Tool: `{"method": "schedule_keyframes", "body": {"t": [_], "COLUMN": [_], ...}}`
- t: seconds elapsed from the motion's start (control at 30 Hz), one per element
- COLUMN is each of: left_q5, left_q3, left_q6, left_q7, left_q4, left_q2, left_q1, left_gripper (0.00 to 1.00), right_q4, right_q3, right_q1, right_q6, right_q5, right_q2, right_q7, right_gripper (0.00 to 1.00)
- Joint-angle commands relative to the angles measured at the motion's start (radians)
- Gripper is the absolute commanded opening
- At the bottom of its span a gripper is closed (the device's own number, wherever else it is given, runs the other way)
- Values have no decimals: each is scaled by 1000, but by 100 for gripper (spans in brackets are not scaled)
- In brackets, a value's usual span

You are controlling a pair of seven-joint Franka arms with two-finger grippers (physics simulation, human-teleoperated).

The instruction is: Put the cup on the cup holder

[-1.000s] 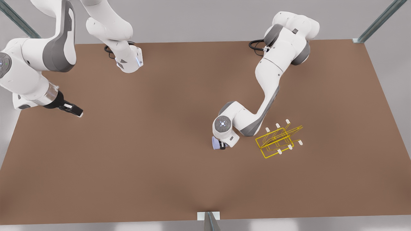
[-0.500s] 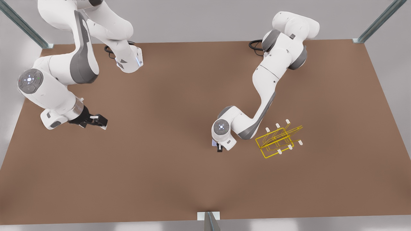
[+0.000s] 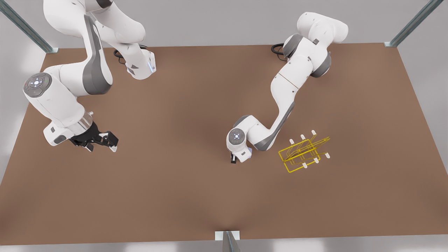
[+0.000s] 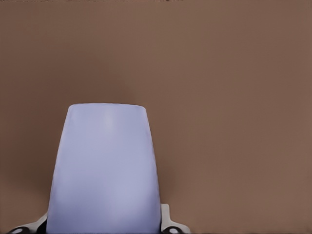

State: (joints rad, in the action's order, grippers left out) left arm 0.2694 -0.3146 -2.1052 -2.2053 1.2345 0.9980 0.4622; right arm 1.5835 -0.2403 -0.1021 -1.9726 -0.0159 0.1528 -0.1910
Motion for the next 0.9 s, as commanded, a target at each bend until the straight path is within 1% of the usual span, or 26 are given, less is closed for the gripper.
{"method": "schedule_keyframes", "body": {"t": [0.0, 0.03, 0.1, 0.2, 0.23, 0.33, 0.37, 0.43, 0.57, 0.63, 0.67, 0.73, 0.77, 0.8, 0.83, 0.87], "left_q5": [2, 2, 2, 4, 4, 5, 14, 108, 294, 379, 384, 487, 527, 574, 583, 603], "left_q3": [0, 0, 0, -3, -4, -4, -3, -4, 6, 6, 8, 9, 11, 26, 84, 89], "left_q6": [31, 71, 125, 208, 252, 269, 278, 335, 634, 768, 778, 930, 975, 1038, 1079, 1090], "left_q7": [128, 164, 193, 191, 190, 185, 153, 46, -71, -111, -166, -217, -235, -251, -255, -267], "left_q4": [-1, -1, -7, -12, -13, -13, -9, -7, -16, -23, -23, -29, -29, -20, -15, -13], "left_q2": [-5, -13, -47, -116, -122, -139, -162, -191, -211, -208, -210, -205, -197, -190, -177, -168], "left_q1": [0, -4, -8, -2, 3, 16, 18, 36, 131, 144, 145, 162, 162, 159, 168, 168], "left_gripper": [81, 80, 83, 83, 85, 86, 86, 86, 86, 86, 86, 86, 86, 86, 86, 86], "right_q4": [0, 0, 0, 0, 0, 1, 1, 1, 1, 1, 1, 1, 1, 1, 1, 1], "right_q3": [-1, -1, -1, -1, -1, -1, -1, -1, -1, -1, -1, -1, -1, -1, -1, -1], "right_q1": [-1, 1, 1, 1, 1, 2, 1, 2, 2, 1, 1, -4, -4, -4, -1, -1], "right_q6": [-14, -15, -15, -15, -15, -17, -15, -15, -15, -15, -15, -15, -15, -15, -15, -15], "right_q5": [1, 1, 1, 1, 1, 1, 1, 1, 1, 1, 1, 1, 1, 1, 1, 1], "right_q2": [-1, 1, 2, 2, 2, 5, 4, 5, 5, 5, 5, 5, 5, 7, 10, 11], "right_q7": [24, 24, 24, 24, 24, 24, 24, 24, 24, 24, 24, 24, 24, 24, 24, 24], "right_gripper": [100, 100, 100, 100, 100, 100, 100, 100, 100, 100, 100, 100, 100, 100, 100, 100]}}
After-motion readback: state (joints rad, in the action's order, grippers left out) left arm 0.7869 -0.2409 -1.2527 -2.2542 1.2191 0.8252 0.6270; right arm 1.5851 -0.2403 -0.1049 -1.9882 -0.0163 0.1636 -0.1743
